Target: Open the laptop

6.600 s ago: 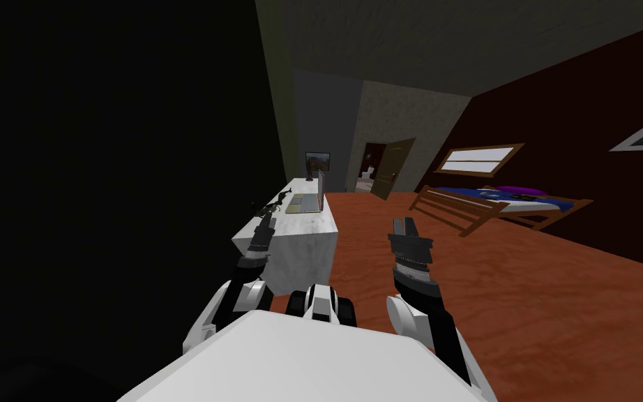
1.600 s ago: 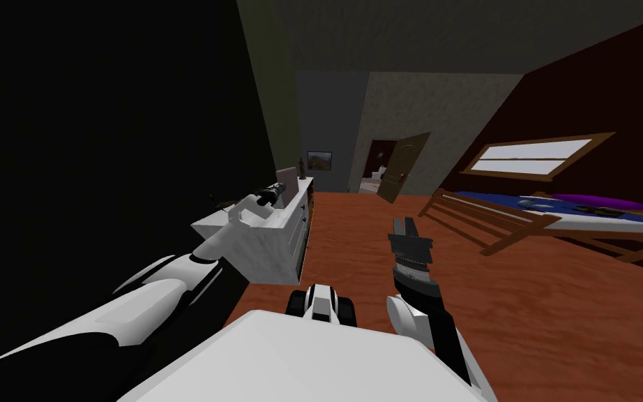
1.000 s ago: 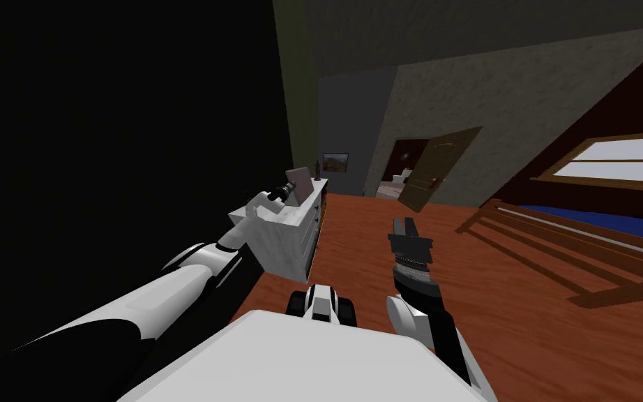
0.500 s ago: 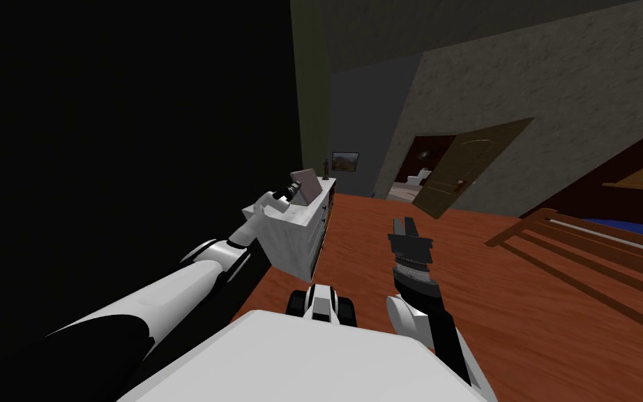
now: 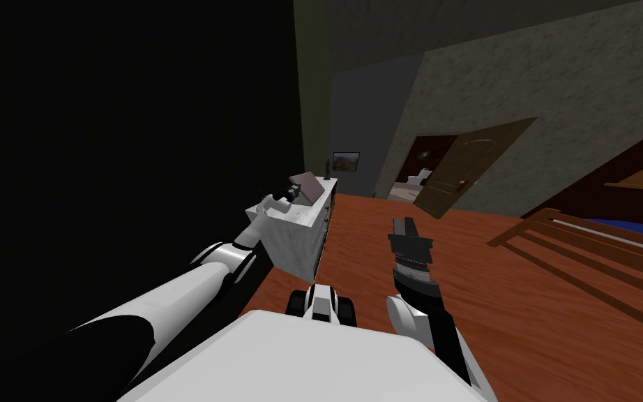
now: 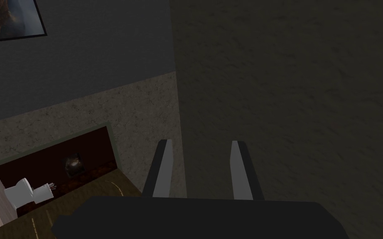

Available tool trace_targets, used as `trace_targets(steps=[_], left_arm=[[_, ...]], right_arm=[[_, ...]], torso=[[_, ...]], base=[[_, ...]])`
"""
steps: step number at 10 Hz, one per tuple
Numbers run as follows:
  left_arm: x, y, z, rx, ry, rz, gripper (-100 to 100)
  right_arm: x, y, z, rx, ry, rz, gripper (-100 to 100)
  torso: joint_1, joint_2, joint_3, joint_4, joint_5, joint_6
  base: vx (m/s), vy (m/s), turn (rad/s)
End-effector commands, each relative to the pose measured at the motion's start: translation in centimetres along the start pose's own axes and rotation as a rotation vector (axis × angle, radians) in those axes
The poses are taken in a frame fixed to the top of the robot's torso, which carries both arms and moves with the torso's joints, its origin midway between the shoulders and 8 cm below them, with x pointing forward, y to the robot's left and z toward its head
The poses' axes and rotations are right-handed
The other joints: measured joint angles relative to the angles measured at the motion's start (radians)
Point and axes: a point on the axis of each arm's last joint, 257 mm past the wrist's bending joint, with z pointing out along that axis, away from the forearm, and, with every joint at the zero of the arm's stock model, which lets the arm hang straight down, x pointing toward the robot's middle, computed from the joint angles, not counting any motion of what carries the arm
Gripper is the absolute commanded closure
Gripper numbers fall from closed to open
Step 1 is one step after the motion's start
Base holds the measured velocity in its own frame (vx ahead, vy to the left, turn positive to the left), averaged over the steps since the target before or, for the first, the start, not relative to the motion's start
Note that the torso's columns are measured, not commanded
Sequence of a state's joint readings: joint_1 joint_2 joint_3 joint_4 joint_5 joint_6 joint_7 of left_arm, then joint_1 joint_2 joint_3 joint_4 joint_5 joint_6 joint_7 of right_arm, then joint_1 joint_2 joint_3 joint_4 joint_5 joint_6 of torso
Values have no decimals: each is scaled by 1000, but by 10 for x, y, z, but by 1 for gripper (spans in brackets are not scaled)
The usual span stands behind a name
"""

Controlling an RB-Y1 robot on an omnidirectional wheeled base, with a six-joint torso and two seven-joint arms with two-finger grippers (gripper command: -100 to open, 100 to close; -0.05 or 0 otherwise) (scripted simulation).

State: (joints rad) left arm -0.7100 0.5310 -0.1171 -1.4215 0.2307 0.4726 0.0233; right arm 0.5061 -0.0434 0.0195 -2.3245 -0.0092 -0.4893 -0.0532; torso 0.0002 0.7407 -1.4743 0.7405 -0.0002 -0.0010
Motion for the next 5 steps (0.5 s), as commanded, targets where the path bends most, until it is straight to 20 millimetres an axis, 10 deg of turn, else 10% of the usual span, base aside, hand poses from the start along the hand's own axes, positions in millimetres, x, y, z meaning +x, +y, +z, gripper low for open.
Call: trace_targets(steps=[1,5], left_arm=[[1,5,2,-4,2,-64,100],[15,37,4,-23,11,-332,100]], right_arm=[[0,0,0,0,0,0,0],[0,0,0,0,0,0,0]], torso=[[0,-1,0,-1,0,0],[2,-2,-1,-2,1,0]], base=[[9,33,-2],[11,65,11]])
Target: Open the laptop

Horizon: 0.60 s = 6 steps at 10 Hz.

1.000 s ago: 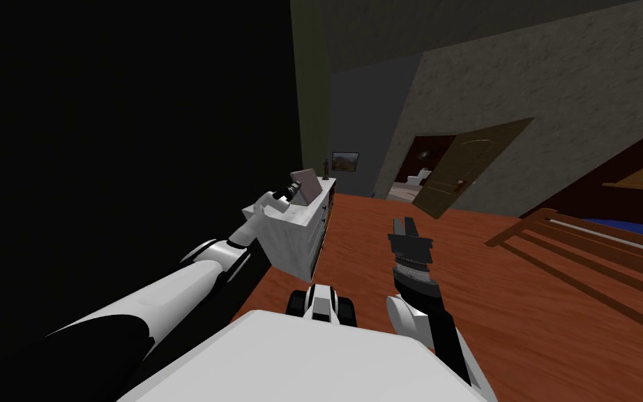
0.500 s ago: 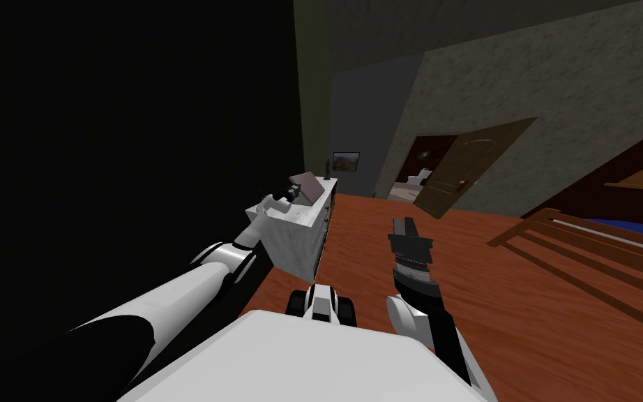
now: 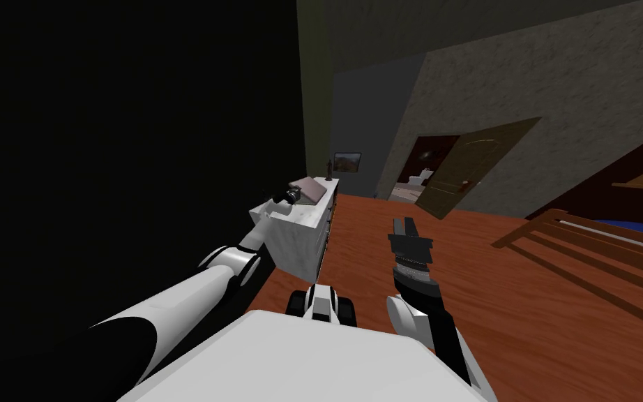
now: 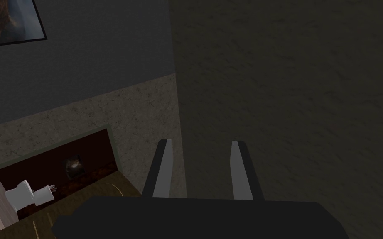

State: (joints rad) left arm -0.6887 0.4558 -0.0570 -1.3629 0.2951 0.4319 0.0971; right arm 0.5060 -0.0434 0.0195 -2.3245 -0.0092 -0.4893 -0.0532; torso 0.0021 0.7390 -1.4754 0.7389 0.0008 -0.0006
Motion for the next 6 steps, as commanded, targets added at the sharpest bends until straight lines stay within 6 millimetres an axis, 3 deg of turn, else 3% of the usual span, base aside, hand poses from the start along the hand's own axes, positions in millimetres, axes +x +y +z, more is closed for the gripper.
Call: trace_targets(steps=[1,2,3,6], left_arm=[[4,22,1,-9,1,-183,100],[5,28,1,-11,1,-227,100],[21,18,6,-12,31,-193,-100],[70,-3,20,-10,118,-200,-100]], right_arm=[[0,0,0,0,0,0,0],[0,0,0,0,0,0,0],[0,0,0,0,0,0,0],[0,0,0,0,0,0,0]], torso=[[-1,0,0,0,0,0],[-1,0,0,-1,0,0],[-1,0,0,1,-1,0],[-5,-1,-1,-1,-2,1]], base=[[1,68,14],[11,61,10],[18,21,224],[26,-34,289]])
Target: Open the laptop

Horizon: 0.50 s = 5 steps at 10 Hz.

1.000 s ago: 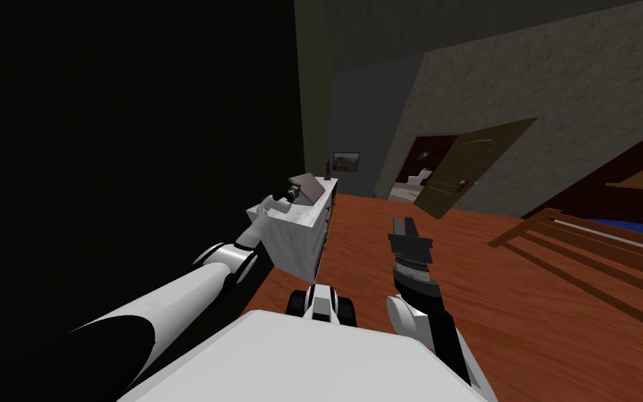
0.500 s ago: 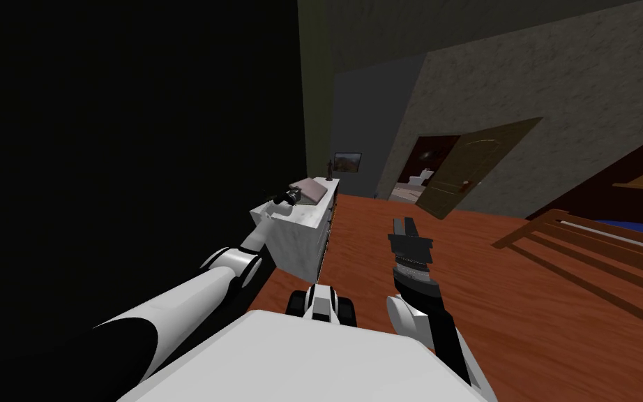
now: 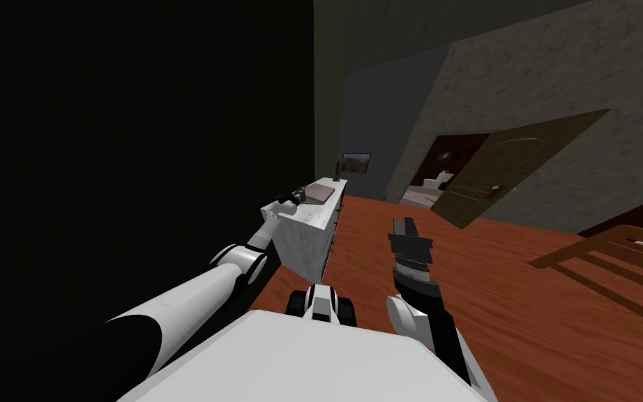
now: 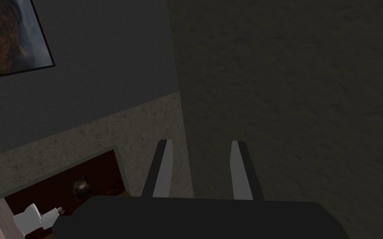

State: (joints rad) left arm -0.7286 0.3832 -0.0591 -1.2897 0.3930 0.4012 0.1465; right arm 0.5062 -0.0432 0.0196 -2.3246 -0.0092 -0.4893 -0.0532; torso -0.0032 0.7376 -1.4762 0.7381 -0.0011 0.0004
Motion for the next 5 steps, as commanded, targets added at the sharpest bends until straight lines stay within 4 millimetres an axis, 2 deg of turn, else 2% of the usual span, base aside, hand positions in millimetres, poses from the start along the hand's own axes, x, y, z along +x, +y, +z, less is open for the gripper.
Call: trace_targets(steps=[1,3,4,5], left_arm=[[46,-10,14,-6,75,0,-100],[80,-18,22,-11,130,2,-100],[80,-18,22,-11,130,2,-100],[97,-22,26,-14,157,5,-100]], right_arm=[[0,0,0,0,0,0,0],[0,0,0,0,0,0,0],[0,0,0,0,0,0,0],[0,0,0,0,0,0,0]], torso=[[1,1,1,2,0,0],[3,4,3,3,1,-1],[4,4,3,3,1,-1],[4,4,3,2,1,0]], base=[[28,-36,246],[36,-30,267],[24,-20,113],[14,-12,160]])
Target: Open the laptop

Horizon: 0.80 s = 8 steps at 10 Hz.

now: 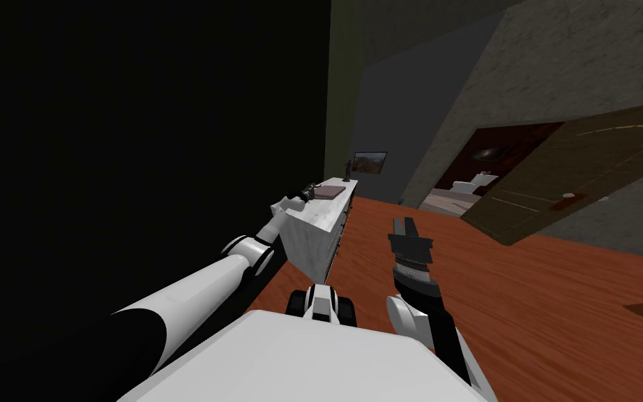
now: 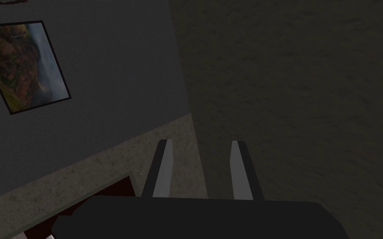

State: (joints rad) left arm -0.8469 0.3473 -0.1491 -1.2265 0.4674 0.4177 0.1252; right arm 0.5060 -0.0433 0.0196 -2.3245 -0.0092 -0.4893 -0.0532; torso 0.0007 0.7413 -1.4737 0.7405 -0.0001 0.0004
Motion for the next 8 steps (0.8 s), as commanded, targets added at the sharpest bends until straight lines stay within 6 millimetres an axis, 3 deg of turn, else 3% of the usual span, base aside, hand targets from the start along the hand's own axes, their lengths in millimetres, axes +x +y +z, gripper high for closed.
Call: trace_targets(steps=[1,2,3,4,5,8], left_arm=[[35,-12,13,1,59,9,-100],[35,-12,13,1,59,9,-100],[51,-17,17,-2,85,13,-100],[42,-11,15,-7,70,10,-100],[43,-10,15,-8,72,11,0],[43,-10,15,-9,72,11,0]], right_arm=[[0,0,0,0,0,0,0],[0,0,0,0,0,0,0],[0,0,0,0,0,0,0],[0,0,0,0,0,0,0],[0,0,0,0,0,0,0],[0,0,0,0,0,0,0]], torso=[[-1,0,1,1,0,-1],[-1,1,1,1,0,-1],[-1,0,0,1,0,0],[-1,0,0,1,0,-1],[-1,0,0,0,0,0],[-1,-4,-3,-3,0,0]], base=[[20,-18,258],[17,-19,131],[13,-20,182],[8,-12,46],[0,0,0],[0,0,0]])
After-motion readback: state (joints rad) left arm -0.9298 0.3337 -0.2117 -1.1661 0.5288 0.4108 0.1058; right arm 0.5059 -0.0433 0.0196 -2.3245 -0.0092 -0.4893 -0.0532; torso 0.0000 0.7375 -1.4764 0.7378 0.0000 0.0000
